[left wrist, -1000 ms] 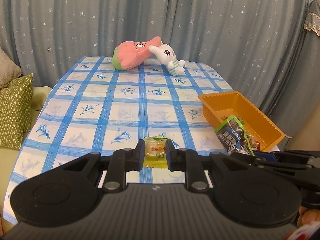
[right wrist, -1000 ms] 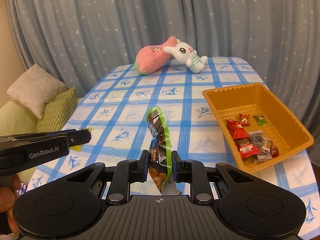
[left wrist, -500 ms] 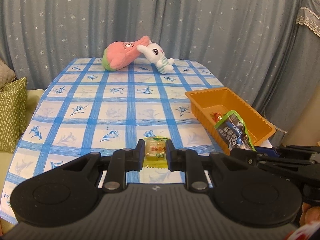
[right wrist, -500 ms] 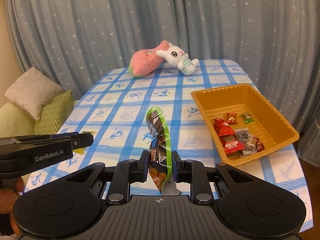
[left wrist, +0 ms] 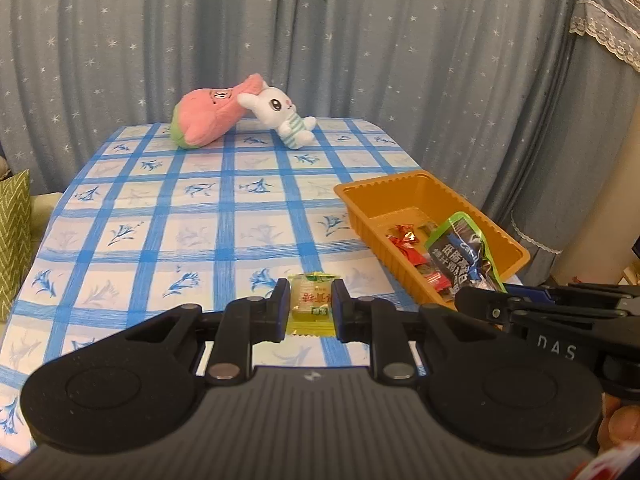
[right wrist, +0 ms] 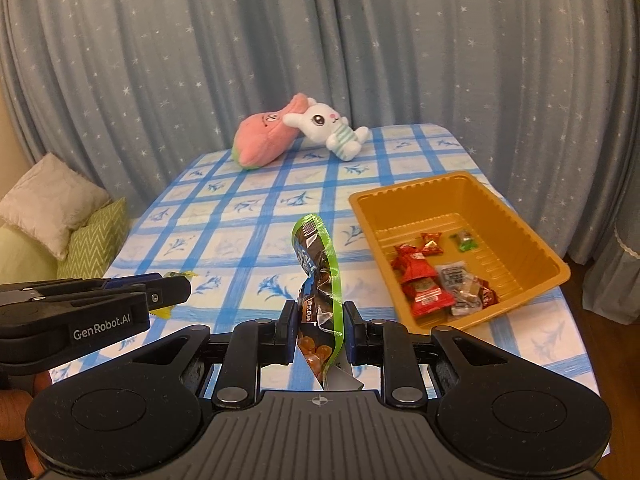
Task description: Organize snacks
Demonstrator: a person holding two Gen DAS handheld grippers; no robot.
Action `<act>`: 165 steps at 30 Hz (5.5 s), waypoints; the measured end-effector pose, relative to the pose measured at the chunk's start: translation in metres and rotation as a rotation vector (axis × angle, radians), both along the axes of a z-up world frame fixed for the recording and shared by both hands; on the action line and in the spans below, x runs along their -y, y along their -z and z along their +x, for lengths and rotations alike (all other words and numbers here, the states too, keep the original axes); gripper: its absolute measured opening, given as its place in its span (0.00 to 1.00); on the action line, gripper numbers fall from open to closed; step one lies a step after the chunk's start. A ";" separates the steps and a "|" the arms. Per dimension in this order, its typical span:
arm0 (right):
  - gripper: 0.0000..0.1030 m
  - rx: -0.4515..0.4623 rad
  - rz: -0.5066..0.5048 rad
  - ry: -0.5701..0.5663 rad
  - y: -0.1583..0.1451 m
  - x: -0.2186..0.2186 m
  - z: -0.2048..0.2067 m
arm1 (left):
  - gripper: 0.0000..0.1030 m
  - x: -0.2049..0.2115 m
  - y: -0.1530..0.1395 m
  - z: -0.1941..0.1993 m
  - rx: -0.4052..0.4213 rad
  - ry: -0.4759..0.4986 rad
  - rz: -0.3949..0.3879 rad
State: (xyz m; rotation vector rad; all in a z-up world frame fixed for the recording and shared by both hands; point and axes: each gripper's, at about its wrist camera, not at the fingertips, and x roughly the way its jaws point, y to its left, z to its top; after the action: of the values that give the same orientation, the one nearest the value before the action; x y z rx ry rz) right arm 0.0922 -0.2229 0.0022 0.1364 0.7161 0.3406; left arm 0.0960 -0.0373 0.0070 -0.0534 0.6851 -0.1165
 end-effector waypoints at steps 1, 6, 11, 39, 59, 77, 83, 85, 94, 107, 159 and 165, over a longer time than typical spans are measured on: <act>0.22 -0.001 0.001 0.006 0.000 0.002 0.000 | 0.19 0.003 0.000 0.002 0.000 0.005 0.001; 0.22 -0.003 0.008 0.035 0.001 0.015 0.004 | 0.19 0.015 0.000 0.008 0.000 0.029 0.002; 0.22 -0.009 0.008 0.071 0.003 0.028 0.006 | 0.19 0.028 0.002 0.015 -0.005 0.055 -0.001; 0.22 -0.033 -0.018 0.223 0.012 0.102 0.030 | 0.19 0.104 0.017 0.067 -0.020 0.200 -0.003; 0.22 -0.056 -0.035 0.247 0.032 0.131 0.082 | 0.19 0.136 0.035 0.125 -0.035 0.256 -0.012; 0.22 -0.072 -0.043 0.206 0.058 0.127 0.151 | 0.19 0.138 0.063 0.200 -0.065 0.256 0.000; 0.22 -0.082 -0.054 0.198 0.065 0.124 0.171 | 0.19 0.138 0.071 0.220 -0.074 0.257 0.010; 0.22 -0.085 -0.054 0.197 0.068 0.123 0.176 | 0.19 0.137 0.074 0.225 -0.076 0.257 0.013; 0.22 -0.091 -0.053 0.198 0.073 0.121 0.186 | 0.27 0.137 0.082 0.241 -0.080 0.277 0.004; 0.23 -0.095 -0.044 0.202 0.079 0.122 0.188 | 0.46 0.112 0.088 0.229 -0.090 0.240 0.039; 0.79 -0.101 0.057 0.247 0.040 0.120 0.119 | 1.00 0.080 0.046 0.133 -0.037 0.137 0.027; 0.84 -0.076 0.046 0.257 0.019 0.115 0.089 | 1.00 0.073 0.031 0.101 -0.030 0.119 0.008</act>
State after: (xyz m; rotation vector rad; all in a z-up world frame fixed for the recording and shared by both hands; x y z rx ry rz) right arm 0.1809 -0.3380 -0.0170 0.2831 0.7559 0.1062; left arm 0.1971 -0.1106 -0.0240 -0.0064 0.7188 -0.2275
